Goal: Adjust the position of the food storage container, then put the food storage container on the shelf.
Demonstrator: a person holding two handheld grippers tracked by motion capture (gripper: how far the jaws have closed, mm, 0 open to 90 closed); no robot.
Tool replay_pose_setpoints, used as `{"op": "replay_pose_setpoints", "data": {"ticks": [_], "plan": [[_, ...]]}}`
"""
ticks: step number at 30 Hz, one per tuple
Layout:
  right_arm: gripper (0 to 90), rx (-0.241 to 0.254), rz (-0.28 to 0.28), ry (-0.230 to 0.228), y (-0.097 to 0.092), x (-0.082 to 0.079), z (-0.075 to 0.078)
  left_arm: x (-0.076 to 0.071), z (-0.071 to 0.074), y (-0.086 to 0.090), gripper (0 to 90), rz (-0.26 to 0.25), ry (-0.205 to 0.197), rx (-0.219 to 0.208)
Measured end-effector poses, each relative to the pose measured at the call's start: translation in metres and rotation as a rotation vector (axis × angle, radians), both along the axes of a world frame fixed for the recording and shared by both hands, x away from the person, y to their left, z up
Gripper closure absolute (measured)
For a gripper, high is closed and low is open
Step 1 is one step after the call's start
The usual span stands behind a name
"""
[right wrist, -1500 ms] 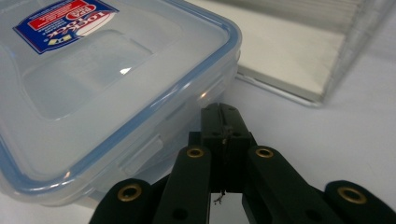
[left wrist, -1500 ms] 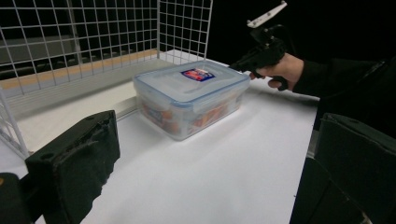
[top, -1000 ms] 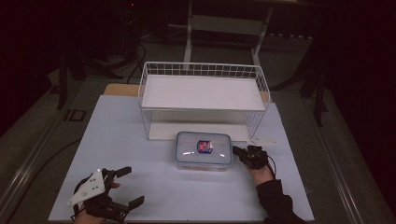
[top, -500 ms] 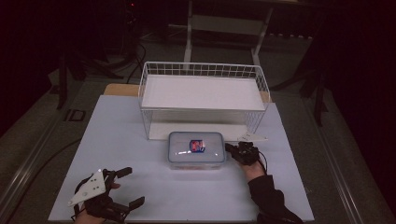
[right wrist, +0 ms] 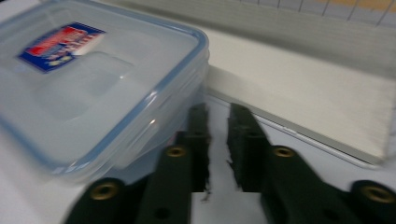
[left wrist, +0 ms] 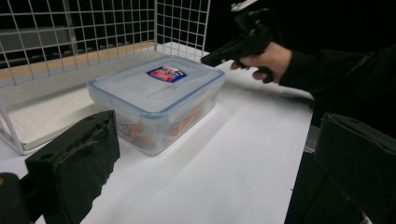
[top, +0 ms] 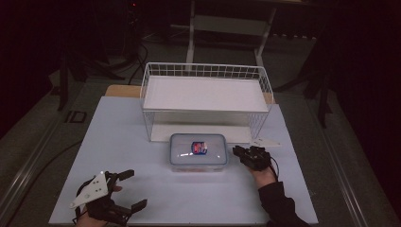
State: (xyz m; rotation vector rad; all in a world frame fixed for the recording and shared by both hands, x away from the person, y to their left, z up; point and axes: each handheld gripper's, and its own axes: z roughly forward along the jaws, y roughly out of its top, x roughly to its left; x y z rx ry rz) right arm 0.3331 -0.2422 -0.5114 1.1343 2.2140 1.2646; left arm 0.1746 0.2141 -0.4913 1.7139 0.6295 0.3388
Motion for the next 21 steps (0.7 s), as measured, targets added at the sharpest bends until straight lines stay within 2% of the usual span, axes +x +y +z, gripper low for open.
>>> {"op": "replay_pose_setpoints", "data": {"ticks": [1,3,5,8,10,11,12,14,16,17,21], "plan": [[70.9,0.004,-0.002,-0.012,-0.003,-0.004,0.002,0.001,0.000,-0.001,0.3,0.012,0.006,0.008],[59.5,0.043,0.007,-0.012,-0.009,-0.011,0.007,0.003,-0.001,-0.002,0.4,0.020,0.021,0.009],[56.2,0.054,0.013,-0.013,-0.012,-0.015,0.010,0.004,0.000,-0.003,0.3,0.026,0.025,0.006],[35.5,0.095,0.037,-0.042,-0.018,-0.033,0.021,0.005,0.004,-0.008,0.3,0.025,0.031,0.010],[25.5,0.137,0.063,-0.056,-0.021,-0.041,0.026,0.006,0.008,-0.011,0.4,0.022,0.032,0.016],[17.2,0.142,0.078,-0.065,-0.022,-0.046,0.029,0.006,0.010,-0.013,0.4,0.018,0.032,0.019],[13.1,0.146,0.084,-0.077,-0.021,-0.049,0.032,0.007,0.013,-0.015,0.4,0.012,0.032,0.022],[12.2,0.145,0.102,-0.098,-0.021,-0.057,0.038,0.008,0.019,-0.019,0.4,0.000,0.035,0.032],[12.2,0.138,0.120,-0.109,-0.020,-0.062,0.042,0.008,0.019,-0.019,0.4,0.000,0.035,0.032],[12.1,0.130,0.140,-0.145,-0.018,-0.070,0.048,0.014,0.029,-0.024,0.4,-0.011,0.047,0.031],[14.3,0.101,0.134,-0.208,-0.015,-0.082,0.058,0.020,0.040,-0.028,0.4,-0.014,0.053,0.004]]}}
